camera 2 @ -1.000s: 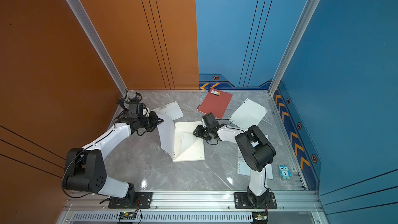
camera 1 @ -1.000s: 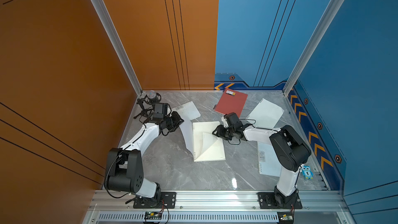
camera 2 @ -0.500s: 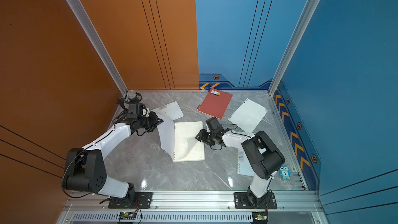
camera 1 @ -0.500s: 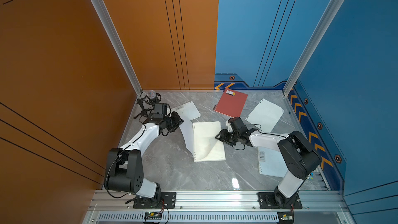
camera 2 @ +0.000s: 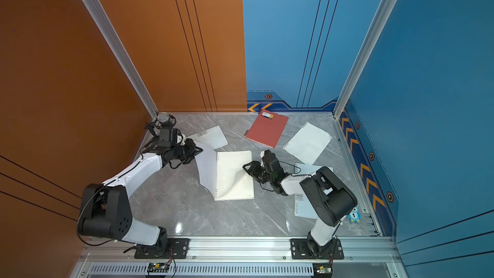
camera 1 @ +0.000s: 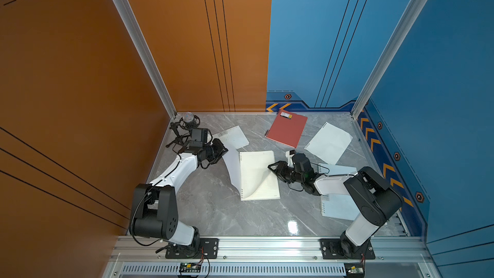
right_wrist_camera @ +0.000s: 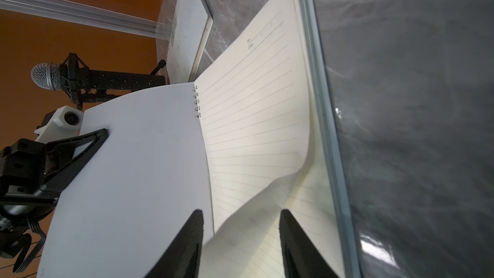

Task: Tear off pages from different notebooks
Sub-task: Tear off the paper from the notebook.

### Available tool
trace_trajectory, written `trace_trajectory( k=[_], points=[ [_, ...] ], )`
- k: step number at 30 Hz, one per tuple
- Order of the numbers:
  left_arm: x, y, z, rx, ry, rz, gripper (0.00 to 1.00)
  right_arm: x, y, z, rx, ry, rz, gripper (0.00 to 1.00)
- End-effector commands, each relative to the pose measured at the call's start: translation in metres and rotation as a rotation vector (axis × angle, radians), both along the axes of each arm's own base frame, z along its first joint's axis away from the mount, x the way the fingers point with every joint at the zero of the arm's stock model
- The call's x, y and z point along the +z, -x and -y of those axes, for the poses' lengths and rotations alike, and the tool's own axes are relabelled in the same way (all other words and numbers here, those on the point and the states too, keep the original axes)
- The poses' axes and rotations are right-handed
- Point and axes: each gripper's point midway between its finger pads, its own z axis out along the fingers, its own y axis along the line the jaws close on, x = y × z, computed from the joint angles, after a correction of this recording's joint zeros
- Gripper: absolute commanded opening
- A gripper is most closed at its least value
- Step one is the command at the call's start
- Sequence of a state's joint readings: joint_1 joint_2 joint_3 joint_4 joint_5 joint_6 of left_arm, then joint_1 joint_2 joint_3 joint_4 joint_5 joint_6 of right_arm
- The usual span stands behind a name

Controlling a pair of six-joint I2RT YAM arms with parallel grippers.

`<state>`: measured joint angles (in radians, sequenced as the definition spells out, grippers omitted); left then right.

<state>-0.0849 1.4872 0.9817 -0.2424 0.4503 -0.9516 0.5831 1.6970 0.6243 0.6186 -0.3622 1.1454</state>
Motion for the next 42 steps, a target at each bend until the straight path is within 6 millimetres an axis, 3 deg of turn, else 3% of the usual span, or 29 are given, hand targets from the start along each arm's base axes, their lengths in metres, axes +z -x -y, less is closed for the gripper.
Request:
trace_trajectory(
  k=[1,6,9,15,24,27,29,31,33,35,39,42],
  points=[
    [-0.003,0.002,-0.001,0.002,0.008,-0.01,0.0,0.033,-0.01,-0.003,-0.048,-0.095,0.094,0.49],
    [-0.004,0.002,-0.001,0.003,0.007,-0.012,0.0,0.025,-0.011,-0.01,-0.037,-0.118,0.067,0.53],
    [-0.004,0.002,-0.001,0.001,0.008,-0.011,0.0,0.006,-0.006,-0.015,0.001,-0.063,-0.009,0.55],
    [-0.004,0.001,-0.001,0.002,0.008,-0.011,0.0,-0.029,0.011,-0.002,0.026,0.082,-0.131,0.55],
    [-0.006,0.002,-0.002,0.004,0.005,-0.015,0.0,-0.044,0.017,0.007,0.044,0.169,-0.178,0.56],
    [-0.006,0.002,-0.002,0.004,0.005,-0.017,0.0,-0.046,0.013,0.0,0.07,0.172,-0.182,0.46],
    [-0.006,0.002,-0.001,0.002,0.007,-0.017,0.0,-0.044,0.008,-0.004,0.082,0.169,-0.169,0.22],
    [-0.004,0.002,-0.001,0.003,0.008,-0.014,0.0,-0.034,0.003,-0.009,0.09,0.156,-0.14,0.07],
    [-0.003,0.002,-0.001,0.002,0.009,-0.011,0.0,-0.02,0.001,-0.013,0.105,0.157,-0.103,0.0],
    [-0.002,0.002,0.0,0.003,0.01,-0.009,0.0,-0.013,0.002,-0.014,0.121,0.205,-0.079,0.0],
    [-0.004,0.002,-0.001,0.005,0.009,-0.014,0.0,-0.022,0.007,-0.004,0.123,0.262,-0.093,0.05],
    [-0.004,0.002,0.0,0.002,0.01,-0.015,0.0,-0.029,0.006,-0.001,0.126,0.256,-0.105,0.37]
  ],
)
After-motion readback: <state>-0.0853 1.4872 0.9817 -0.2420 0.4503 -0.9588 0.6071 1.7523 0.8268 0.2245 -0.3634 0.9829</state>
